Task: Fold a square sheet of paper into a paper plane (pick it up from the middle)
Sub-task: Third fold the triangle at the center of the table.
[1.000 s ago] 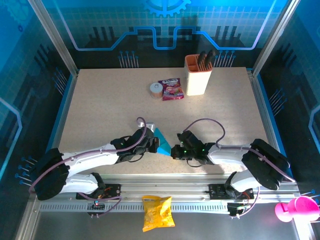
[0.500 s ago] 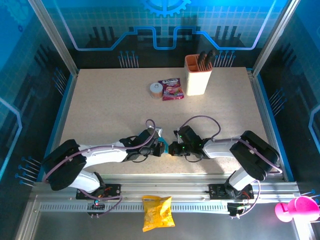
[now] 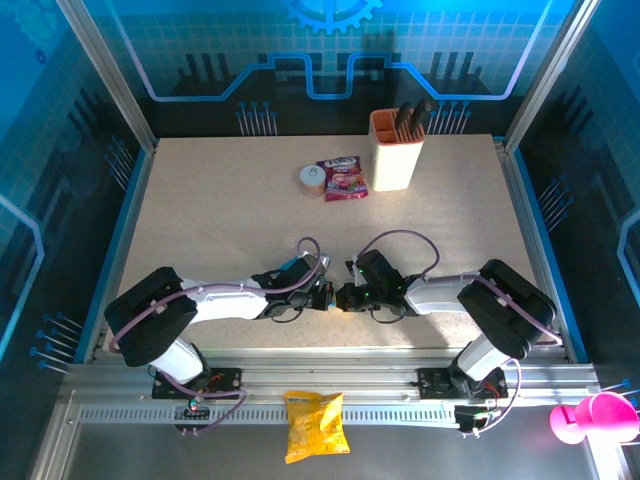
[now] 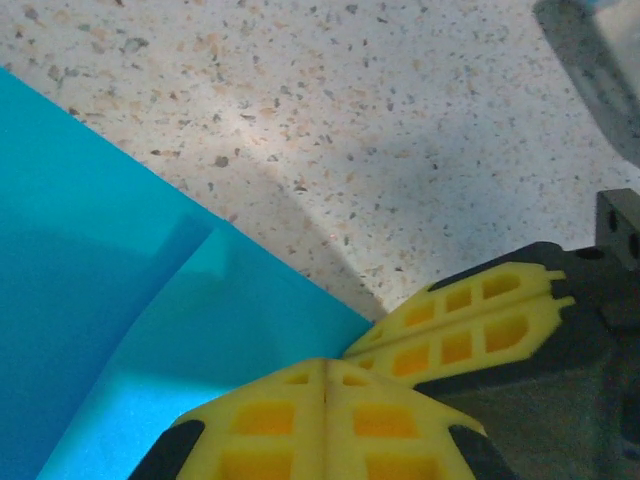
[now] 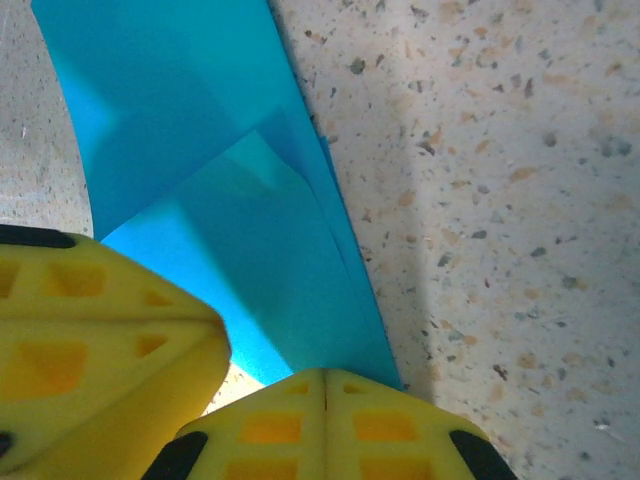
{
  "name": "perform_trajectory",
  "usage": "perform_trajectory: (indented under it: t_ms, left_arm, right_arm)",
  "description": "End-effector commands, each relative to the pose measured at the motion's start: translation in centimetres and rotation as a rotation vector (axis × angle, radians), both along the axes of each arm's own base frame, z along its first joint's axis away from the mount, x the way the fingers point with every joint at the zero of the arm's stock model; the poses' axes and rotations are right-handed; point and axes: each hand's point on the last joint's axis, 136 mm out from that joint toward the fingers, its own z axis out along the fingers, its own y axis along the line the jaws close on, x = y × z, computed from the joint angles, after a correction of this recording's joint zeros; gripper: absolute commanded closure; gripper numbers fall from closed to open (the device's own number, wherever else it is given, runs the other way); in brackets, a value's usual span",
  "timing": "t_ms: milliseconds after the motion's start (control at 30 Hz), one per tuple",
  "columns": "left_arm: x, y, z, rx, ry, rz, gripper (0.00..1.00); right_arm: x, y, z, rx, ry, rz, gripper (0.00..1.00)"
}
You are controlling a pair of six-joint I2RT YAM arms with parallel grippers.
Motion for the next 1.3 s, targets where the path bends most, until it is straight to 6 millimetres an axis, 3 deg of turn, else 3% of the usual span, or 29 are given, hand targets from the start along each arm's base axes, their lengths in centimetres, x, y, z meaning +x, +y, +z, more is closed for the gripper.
perform_trajectory:
  t_ms: [0,200,433,700,1033,1133,1267]
  left_arm:
    - [0.0,0.7,-1.4,0.004,0.035,0.044,1.00]
    - [-1.5,1.9,-3.8,0.022,0.099,0.063,1.00]
    - [-2.5,4.4,-4.7,0.063,0.104,0.123,1.00]
    - [-3.4,8.8,-5.4,0.139,0.090,0.263,1.00]
    - [-5.2,15.1,-7.8,0.240,0.182,0.483,1.00]
    - [-5.4,16.1,-7.4,0.240,0.194,0.528,1.00]
    - [-4.3,15.2,-4.9,0.192,0.151,0.509,1.00]
  right_arm:
    - [-1.5,-2.3,-3.1,-0.117,0.096,-0.019,1.00]
    - [-2.0,-3.2,-4.2,-0.166,0.141,-0.044,1.00]
    - [-2.8,-4.6,-5.5,-0.246,0.182,-0.069,1.00]
    - [-3.3,-5.9,-6.1,-0.302,0.199,-0.086,1.00]
    - [-2.9,-5.6,-5.6,-0.306,0.184,-0.046,1.00]
    - [-2.3,-5.6,-5.1,-0.318,0.156,-0.010,1.00]
    - [-1.4,-5.4,-4.3,-0.333,0.101,0.067,1.00]
